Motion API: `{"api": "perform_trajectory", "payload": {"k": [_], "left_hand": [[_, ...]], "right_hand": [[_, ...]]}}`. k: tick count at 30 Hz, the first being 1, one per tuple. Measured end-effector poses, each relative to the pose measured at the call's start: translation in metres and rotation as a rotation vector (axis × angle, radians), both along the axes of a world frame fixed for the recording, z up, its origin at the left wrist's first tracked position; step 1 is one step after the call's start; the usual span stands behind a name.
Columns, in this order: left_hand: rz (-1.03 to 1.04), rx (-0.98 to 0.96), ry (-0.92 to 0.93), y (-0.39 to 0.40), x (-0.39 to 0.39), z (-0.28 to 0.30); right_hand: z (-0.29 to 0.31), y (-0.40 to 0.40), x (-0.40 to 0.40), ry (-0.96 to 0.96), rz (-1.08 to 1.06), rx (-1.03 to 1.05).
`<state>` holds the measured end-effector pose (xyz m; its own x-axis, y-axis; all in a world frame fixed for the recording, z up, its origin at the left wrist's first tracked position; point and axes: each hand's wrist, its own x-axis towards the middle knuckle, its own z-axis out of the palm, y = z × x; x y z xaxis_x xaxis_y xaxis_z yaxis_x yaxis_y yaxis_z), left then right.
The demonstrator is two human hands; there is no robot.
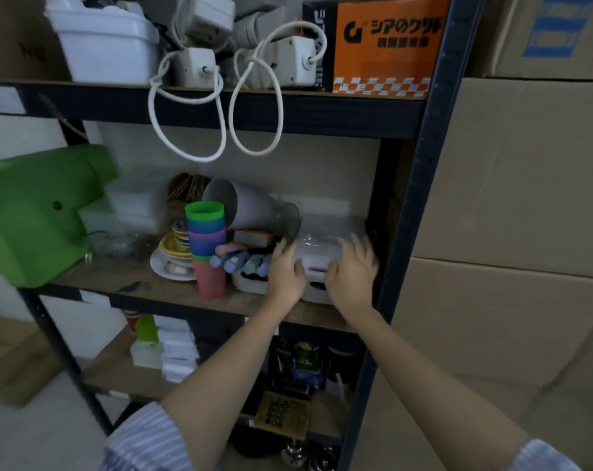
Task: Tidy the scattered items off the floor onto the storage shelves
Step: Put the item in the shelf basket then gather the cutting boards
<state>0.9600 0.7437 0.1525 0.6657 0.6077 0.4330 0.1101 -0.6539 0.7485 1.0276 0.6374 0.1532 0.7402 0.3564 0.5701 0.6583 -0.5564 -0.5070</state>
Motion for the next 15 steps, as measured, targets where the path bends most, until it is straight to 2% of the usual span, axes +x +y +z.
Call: {"api": "perform_trajectory", "payload": {"k": [2, 5, 9, 15], "left_hand": [[0.029, 0.035, -0.156, -0.005, -0.017, -0.007], [0.128, 0.043, -0.332, -0.004, -0.052, -0.016], [0.311, 0.025, -0.325, 0.003, -0.119, -0.032], [0.586, -0.063, -0.287, 0.010, -0.250, -0.066]], "right_hand": [[-0.001, 0.000, -0.015, -0.088, 0.173, 0.019], [-0.001, 0.006, -0.042, -0.118, 0.351, 0.089], [-0.013, 0.021, -0.087, -0.105, 0.522, 0.139], [-0.051, 0.051, -0.182, 0.070, 0.722, 0.015]]}}
